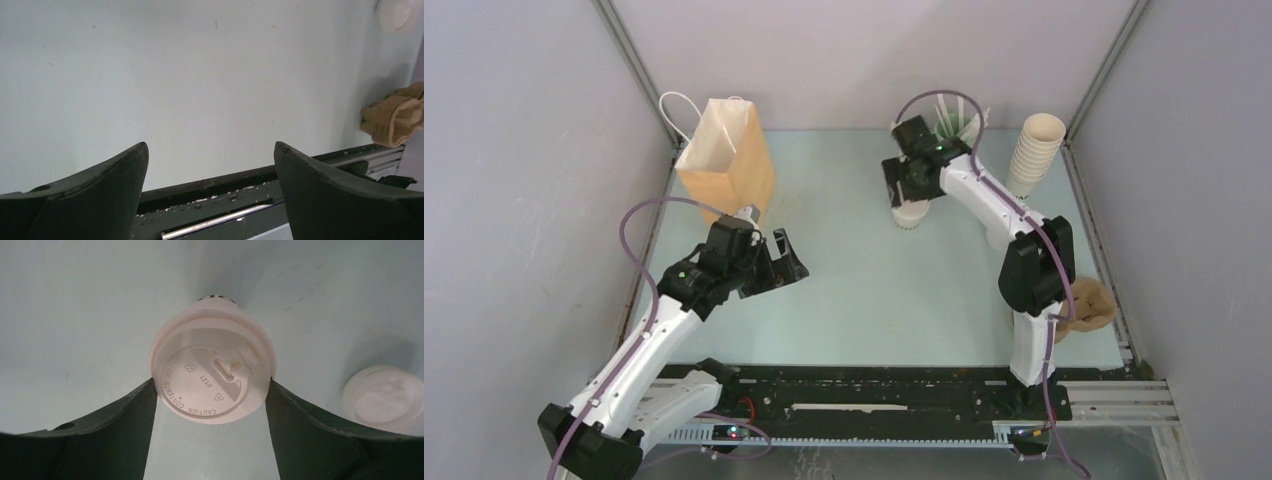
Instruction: Pack the takeout coffee
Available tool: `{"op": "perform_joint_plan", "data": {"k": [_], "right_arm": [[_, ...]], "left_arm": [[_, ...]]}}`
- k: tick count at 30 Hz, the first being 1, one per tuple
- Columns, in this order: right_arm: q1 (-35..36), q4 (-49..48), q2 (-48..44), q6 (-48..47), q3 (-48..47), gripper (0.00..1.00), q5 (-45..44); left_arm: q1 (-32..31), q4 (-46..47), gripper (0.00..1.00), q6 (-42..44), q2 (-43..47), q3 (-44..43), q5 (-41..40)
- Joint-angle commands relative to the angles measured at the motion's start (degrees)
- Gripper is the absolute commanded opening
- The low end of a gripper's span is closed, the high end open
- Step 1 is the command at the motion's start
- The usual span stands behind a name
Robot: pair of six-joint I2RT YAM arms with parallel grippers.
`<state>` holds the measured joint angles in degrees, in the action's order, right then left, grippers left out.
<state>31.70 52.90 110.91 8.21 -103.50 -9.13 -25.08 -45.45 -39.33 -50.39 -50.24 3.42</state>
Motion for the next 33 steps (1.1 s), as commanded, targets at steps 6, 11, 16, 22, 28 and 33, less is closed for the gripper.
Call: {"op": "perform_joint_plan", "data": {"k": [6, 11, 16, 22, 28, 33], "right_arm": [[-8.37, 1.92, 13.21, -0.92, -18.26, 0.8, -0.39], [-9.09, 4.58, 18.17, -1.02, -25.88, 0.83, -1.32], [-9.13, 7.28, 19.27, -1.03, -30.45, 0.99, 0.22], [-11.09, 13.8, 11.54, 3.21, -38.46, 1.0, 3.51], [-21.52, 13.35, -0.31, 5.2, -35.09, 0.98, 4.18], [-31.94, 13.22, 0.12, 5.63, -37.23, 0.93, 3.22]], "left_arm": [[0.8, -3.53, 1.0, 6.38, -3.47, -7.06, 1.67], [1.35, -4.35, 1.0, 8.35, -5.16, -9.21, 1.76], [1.44, -4.74, 1.0, 9.28, -5.76, -10.06, 1.59], [1.44, -4.43, 1.0, 9.57, -6.44, -10.32, 1.83], [1.44, -2.89, 1.0, 9.47, -7.53, -9.71, 2.94], [1.43, -2.63, 1.0, 10.12, -8.63, -10.15, 3.21]]}}
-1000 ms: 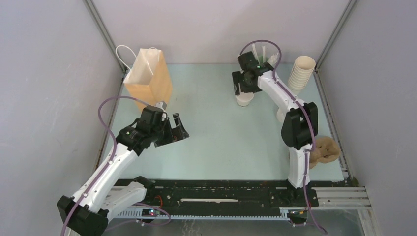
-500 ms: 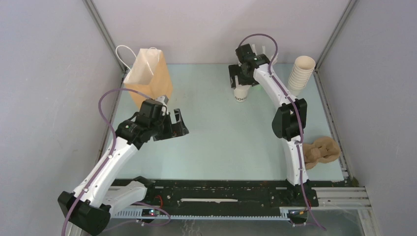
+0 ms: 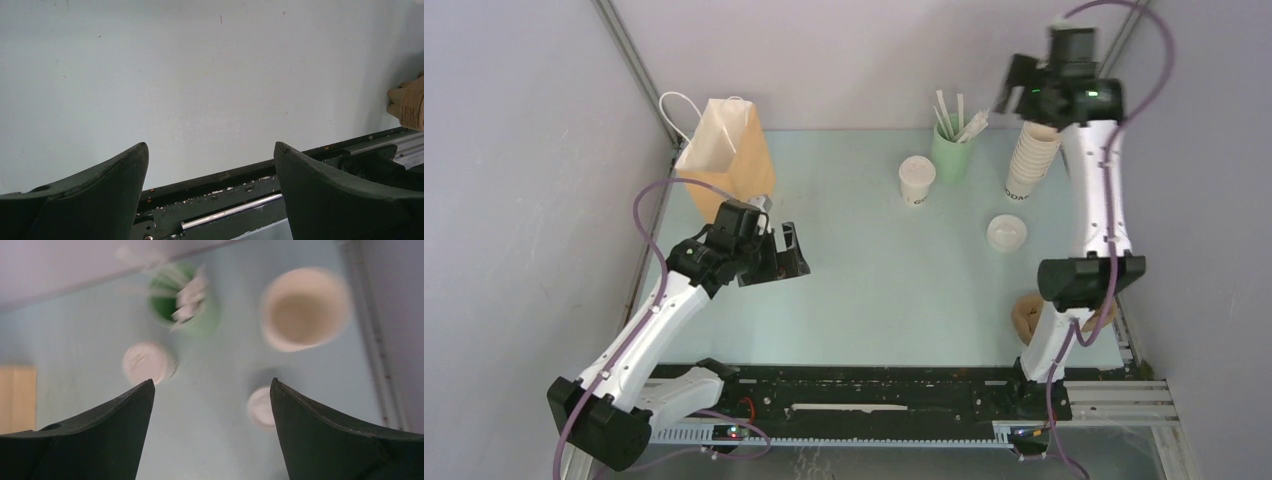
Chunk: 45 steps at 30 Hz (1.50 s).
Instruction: Pack the takeout coffee
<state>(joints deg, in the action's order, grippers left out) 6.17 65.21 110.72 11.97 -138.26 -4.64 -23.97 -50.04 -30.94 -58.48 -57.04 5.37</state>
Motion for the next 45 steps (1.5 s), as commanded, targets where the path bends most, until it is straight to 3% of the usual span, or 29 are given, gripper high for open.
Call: {"op": "perform_joint_plan", "data": {"k": [1, 4, 9, 17, 26, 39, 45], "right_arm": [[-8.43, 1.49, 1.36, 1.76, -4.22, 0.92, -1.96], [-12.73, 1.25, 3.47, 1.88, -6.87, 0.87, -3.78], [-17.46, -1.91, 5.79, 1.81, -5.41, 0.68, -4.11], [-17.51, -2.11, 11.71, 0.97, -6.77, 0.59, -4.41], [-15.93, -2.34, 14.01, -0.65, -6.21, 0.36, -9.31], [-15.51, -3.01, 15.15, 0.14, -5.91, 0.34, -9.24], [-15.27, -3.47, 15.41, 0.38, -5.93, 0.27, -9.01]], "left_arm": [[0.3, 1.92, 1.0, 1.89, -0.66, -3.4, 1.23], [0.32, 1.96, 1.0, 2.12, -0.67, -3.22, 1.18], [0.32, 1.95, 1.0, 2.67, -0.84, -2.91, 0.84], [0.32, 0.84, 1.0, 3.85, -1.29, -4.03, -0.07], [0.32, 0.29, 1.0, 4.45, -1.44, -4.42, -0.54], [0.31, 0.6, 1.0, 4.65, -1.94, -4.69, -0.36], [0.32, 0.41, 1.0, 4.77, -2.08, -4.75, -0.43]]}}
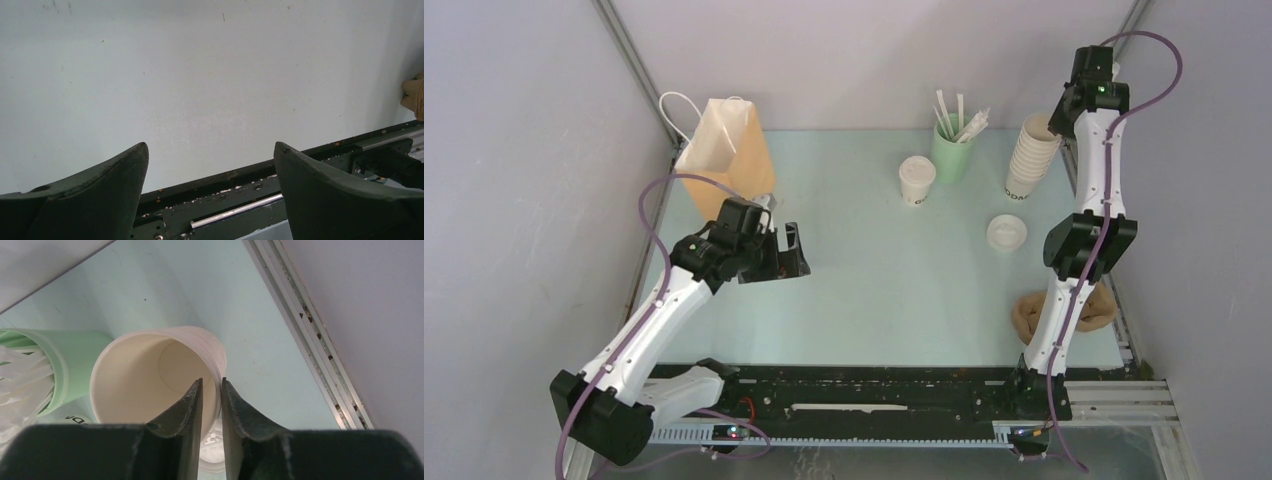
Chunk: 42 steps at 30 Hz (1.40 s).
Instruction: Pack the takeout coffee
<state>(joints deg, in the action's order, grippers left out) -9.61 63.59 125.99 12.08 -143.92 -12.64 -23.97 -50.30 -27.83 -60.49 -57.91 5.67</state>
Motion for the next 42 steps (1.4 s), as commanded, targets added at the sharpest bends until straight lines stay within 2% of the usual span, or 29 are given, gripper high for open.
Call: {"op": "perform_joint_plan", "data": {"k": [1, 9, 15, 25, 31, 36, 42], "right_arm": [[0.59, -1.89, -0.01, 0.31, -0.35, 0.25, -1.11], [0.86, -1.93, -2.19, 1.31, -0.93, 0.1, -1.83], [-0.24, -1.84, -4.37, 3.15, -0.93, 0.0, 1.02], [-3.03, -3.45, -8.33, 7.17, -0.57, 0.0, 7.17], [-4.72, -8.87, -10.28, 9.3, 6.53, 0.0, 14.8], [-5.26, -7.57, -11.35, 9.23, 2.8, 0.0, 13.3], [-7.53, -7.02, -15.32, 8.5, 7.26, 0.0, 12.67]], "left_arm": [[0.32, 0.6, 1.0, 1.72, -0.07, -3.88, -0.75], [0.32, 0.64, 1.0, 1.88, -0.29, -4.27, -0.95], [0.32, 0.73, 1.0, 1.99, -0.54, -4.58, -0.92], [0.32, 0.45, 1.0, 1.78, -0.99, -5.45, -0.6], [0.3, 0.3, 1.0, 1.39, -0.95, -5.5, -0.02], [0.32, 0.08, 1.0, 1.23, -0.73, -5.66, -0.11], [0.32, 0.69, 1.0, 0.91, -0.36, -5.14, 0.77]]}}
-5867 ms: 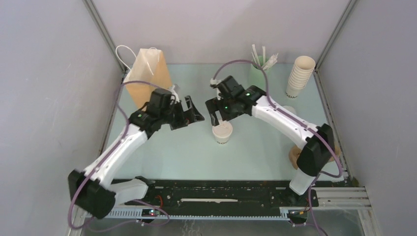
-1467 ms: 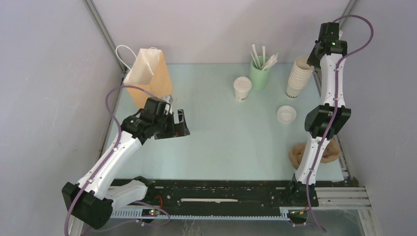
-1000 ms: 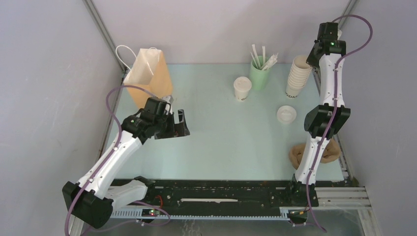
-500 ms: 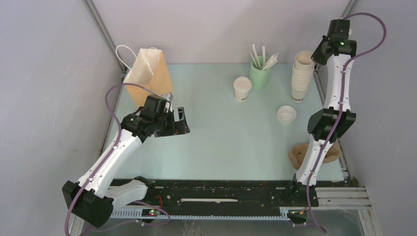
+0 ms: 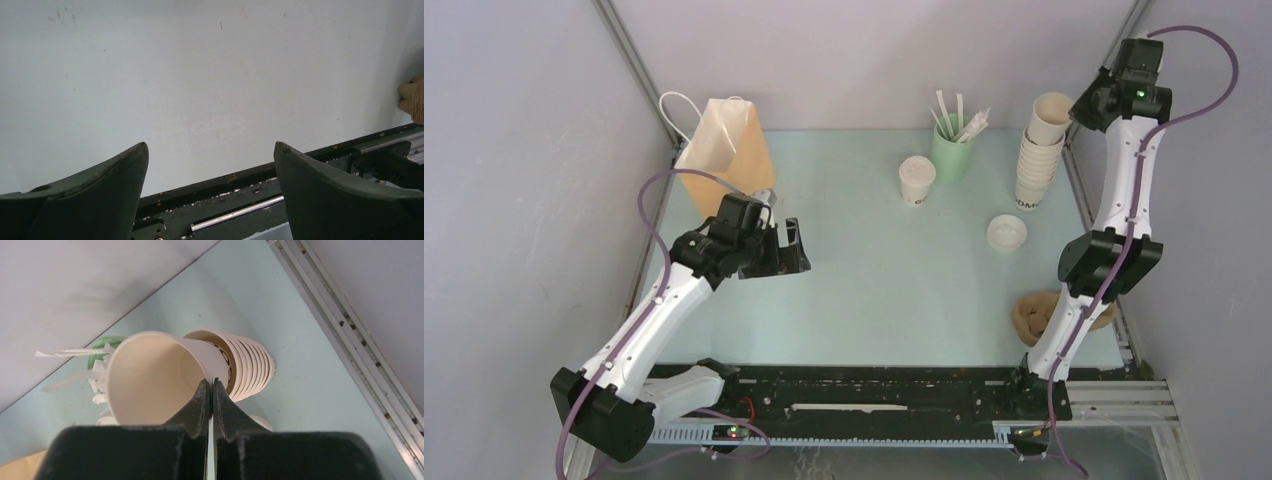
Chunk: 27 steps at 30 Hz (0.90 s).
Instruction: Pack the takeout coffee
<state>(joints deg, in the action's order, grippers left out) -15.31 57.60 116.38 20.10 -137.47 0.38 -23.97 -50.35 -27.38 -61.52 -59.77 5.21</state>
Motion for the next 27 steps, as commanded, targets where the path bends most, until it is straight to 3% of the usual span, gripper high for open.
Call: {"op": "perform_joint_plan", "data": {"k": [1, 12, 16, 20, 22, 27], "right_arm": [[-1.9, -0.48, -5.79, 0.01, 0.73, 0.0, -0.38], [-1.76, 4.89, -9.98, -1.4, -7.43, 0.0, -0.38], [0.52, 3.64, -16.99, 0.12, -4.05, 0.0, 2.36], [14.03, -0.62, -25.77, 0.44, 13.88, 0.0, 6.26], [23.25, -6.51, -30.05, -0.13, 28.66, 0.0, 8.49], [38.77, -20.2, -36.48, -0.42, 51.73, 0.0, 8.93]], "left_arm": [[0.32, 0.75, 1.0, 0.4, 0.81, -3.18, 1.33], [0.28, 0.58, 1.0, -0.57, 2.77, -2.56, 1.57], [0.32, 0.39, 1.0, -1.93, 3.55, -2.66, 1.44], [0.32, 2.24, 1.0, -4.47, 5.47, -0.91, 2.1], [0.27, 3.2, 1.0, -5.66, 6.53, 0.1, 2.55], [0.32, 3.15, 1.0, -7.29, 9.45, 1.42, 2.32]]}}
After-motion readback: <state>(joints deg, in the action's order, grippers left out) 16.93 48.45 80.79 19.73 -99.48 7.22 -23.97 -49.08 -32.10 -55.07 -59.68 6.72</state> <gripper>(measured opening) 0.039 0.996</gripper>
